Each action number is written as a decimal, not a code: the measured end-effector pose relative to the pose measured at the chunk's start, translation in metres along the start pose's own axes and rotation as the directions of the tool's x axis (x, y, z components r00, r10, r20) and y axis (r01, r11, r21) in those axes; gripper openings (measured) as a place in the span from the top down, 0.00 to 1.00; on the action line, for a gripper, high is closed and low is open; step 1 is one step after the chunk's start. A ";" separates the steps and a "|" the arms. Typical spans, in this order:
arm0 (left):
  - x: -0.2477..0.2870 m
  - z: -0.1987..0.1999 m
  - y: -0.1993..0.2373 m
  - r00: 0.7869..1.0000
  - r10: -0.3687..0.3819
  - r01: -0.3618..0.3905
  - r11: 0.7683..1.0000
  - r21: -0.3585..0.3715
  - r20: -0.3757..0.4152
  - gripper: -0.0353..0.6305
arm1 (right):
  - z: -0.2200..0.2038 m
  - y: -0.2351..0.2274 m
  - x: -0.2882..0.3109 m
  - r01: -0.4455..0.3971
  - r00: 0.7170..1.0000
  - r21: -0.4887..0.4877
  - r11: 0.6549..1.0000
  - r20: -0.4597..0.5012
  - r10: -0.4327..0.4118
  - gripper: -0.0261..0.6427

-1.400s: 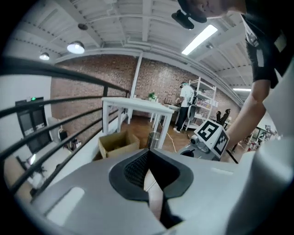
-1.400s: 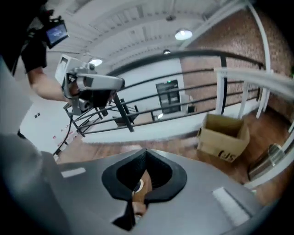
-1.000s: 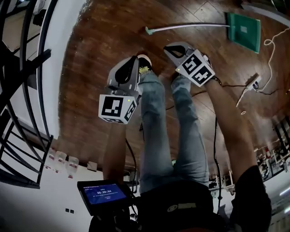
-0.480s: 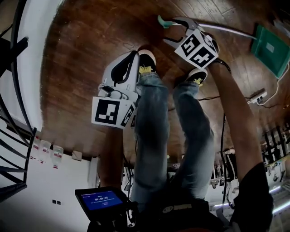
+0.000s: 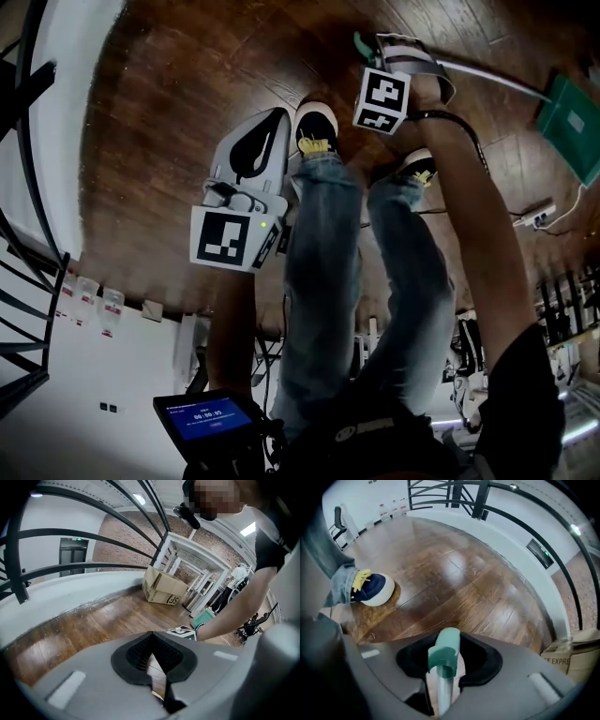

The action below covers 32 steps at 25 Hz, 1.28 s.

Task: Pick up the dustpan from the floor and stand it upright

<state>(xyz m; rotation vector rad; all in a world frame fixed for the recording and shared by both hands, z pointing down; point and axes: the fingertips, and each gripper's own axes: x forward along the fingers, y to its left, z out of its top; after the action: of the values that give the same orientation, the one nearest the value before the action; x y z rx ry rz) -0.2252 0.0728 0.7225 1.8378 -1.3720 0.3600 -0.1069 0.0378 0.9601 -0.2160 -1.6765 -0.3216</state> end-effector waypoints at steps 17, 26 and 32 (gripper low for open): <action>-0.070 0.199 -0.141 0.972 -0.169 0.150 0.982 0.118 0.167 0.93 | -0.022 -0.149 -0.388 0.287 0.837 0.472 0.834 0.300 -0.458 0.75; -0.093 0.299 -0.252 0.920 -0.358 0.302 0.907 0.292 0.161 0.93 | -0.111 -0.164 -0.546 0.322 0.671 0.773 0.546 0.220 -0.708 0.75; -0.100 0.295 -0.313 0.905 -0.415 0.355 0.860 0.367 0.097 0.93 | -0.152 -0.138 -0.584 0.268 0.619 0.870 0.413 0.173 -0.766 0.75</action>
<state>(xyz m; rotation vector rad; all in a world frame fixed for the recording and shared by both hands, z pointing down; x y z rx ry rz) -0.0473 -0.0463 0.3368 2.4297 -1.0544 0.2393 0.0672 -0.1174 0.3869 1.0831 -2.2963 0.0548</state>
